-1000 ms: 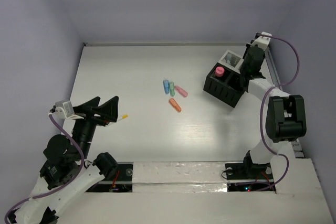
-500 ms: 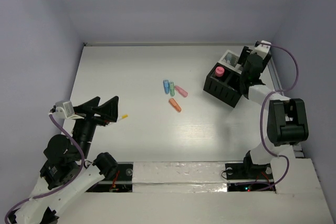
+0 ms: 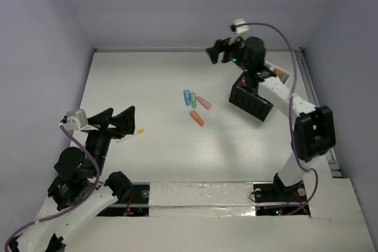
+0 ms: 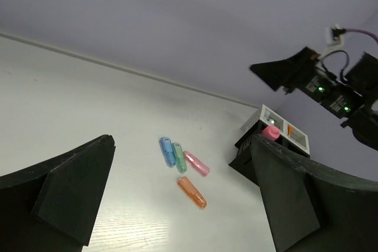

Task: Sort the stationery into containers
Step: Place the pen in the storage box, then pick up the pen from the center of the board, then place the pen in the storage box.

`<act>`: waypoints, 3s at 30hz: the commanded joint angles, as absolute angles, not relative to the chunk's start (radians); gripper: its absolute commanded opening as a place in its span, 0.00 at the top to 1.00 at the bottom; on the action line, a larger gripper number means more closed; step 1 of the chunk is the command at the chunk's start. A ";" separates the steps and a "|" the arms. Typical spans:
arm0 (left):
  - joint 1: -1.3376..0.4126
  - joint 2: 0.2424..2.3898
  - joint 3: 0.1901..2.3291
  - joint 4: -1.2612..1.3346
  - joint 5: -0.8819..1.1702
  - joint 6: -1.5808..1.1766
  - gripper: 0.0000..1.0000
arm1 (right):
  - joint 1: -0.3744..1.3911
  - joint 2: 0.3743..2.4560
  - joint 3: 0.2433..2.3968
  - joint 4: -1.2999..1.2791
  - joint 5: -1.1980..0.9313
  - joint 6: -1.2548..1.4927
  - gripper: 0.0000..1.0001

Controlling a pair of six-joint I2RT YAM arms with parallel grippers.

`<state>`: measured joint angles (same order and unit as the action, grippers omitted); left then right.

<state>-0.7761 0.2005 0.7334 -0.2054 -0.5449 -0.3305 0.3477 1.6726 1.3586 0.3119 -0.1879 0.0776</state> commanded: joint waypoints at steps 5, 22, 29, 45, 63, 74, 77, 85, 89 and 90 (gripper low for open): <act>-0.770 0.218 0.739 -0.155 -0.624 -0.330 0.01 | 0.704 2.061 1.708 0.003 -0.615 0.012 0.15; -0.761 0.170 0.746 -0.149 -0.690 -0.334 0.01 | 1.017 2.516 2.204 -0.314 -0.529 -0.152 0.12; -0.761 0.158 0.742 -0.153 -0.690 -0.337 0.01 | 1.045 2.571 2.229 -0.342 -0.471 -0.193 0.12; -0.761 0.150 0.741 -0.156 -0.684 -0.334 0.01 | 1.135 2.542 2.025 -0.273 -0.078 -0.376 0.47; -0.761 0.155 0.738 -0.163 -0.672 -0.336 0.01 | 1.108 2.321 1.701 -0.037 0.071 -0.286 1.00; -0.761 0.166 0.735 -0.169 -0.658 -0.337 0.01 | 0.979 1.965 1.281 0.514 0.035 0.052 1.00; -0.761 0.164 0.733 -0.169 -0.652 -0.339 0.01 | 0.934 1.855 1.200 0.615 0.156 0.072 1.00; -0.761 0.161 0.732 -0.164 -0.620 -0.337 0.01 | 0.657 1.517 0.931 0.720 0.473 0.098 1.00; -0.761 0.160 0.730 -0.160 -0.594 -0.337 0.01 | 0.450 1.425 0.870 0.689 0.515 0.135 1.00; -0.761 0.158 0.730 -0.158 -0.589 -0.337 0.01 | 0.378 1.419 0.858 0.704 0.529 0.118 1.00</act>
